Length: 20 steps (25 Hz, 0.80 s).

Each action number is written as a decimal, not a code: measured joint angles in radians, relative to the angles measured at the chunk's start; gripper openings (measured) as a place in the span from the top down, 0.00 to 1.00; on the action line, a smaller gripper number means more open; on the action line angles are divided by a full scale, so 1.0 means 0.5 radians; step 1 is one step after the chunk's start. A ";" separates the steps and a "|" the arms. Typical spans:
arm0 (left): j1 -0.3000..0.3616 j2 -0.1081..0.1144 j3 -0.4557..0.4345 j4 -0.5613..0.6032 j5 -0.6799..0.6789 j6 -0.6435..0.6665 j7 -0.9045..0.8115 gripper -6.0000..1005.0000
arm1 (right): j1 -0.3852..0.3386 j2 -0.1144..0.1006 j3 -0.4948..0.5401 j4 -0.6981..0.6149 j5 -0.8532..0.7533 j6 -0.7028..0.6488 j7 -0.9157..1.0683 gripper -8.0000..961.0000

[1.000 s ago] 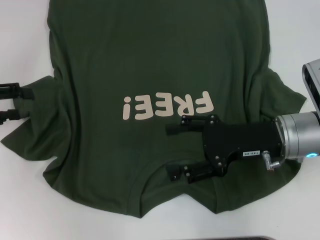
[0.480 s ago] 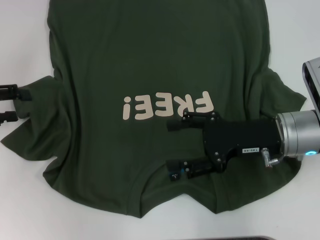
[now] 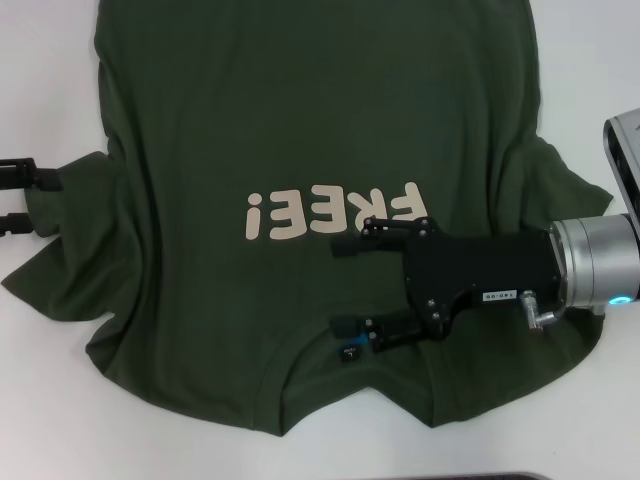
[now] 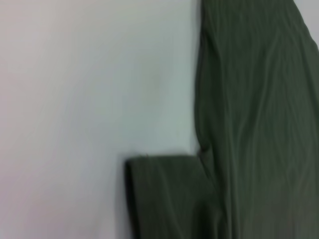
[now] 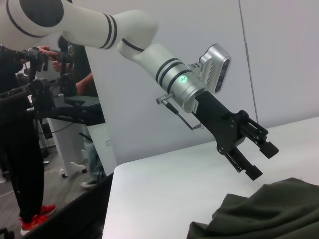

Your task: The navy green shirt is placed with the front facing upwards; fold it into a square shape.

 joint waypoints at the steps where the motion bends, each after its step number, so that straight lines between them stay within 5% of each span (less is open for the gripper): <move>1: 0.000 0.000 0.000 0.000 0.000 0.000 0.000 0.19 | 0.006 0.001 -0.002 0.000 0.000 0.000 0.000 0.04; 20: -0.045 -0.002 0.006 -0.148 0.103 -0.209 -0.054 0.20 | 0.014 0.001 0.004 -0.021 0.000 0.006 0.000 0.04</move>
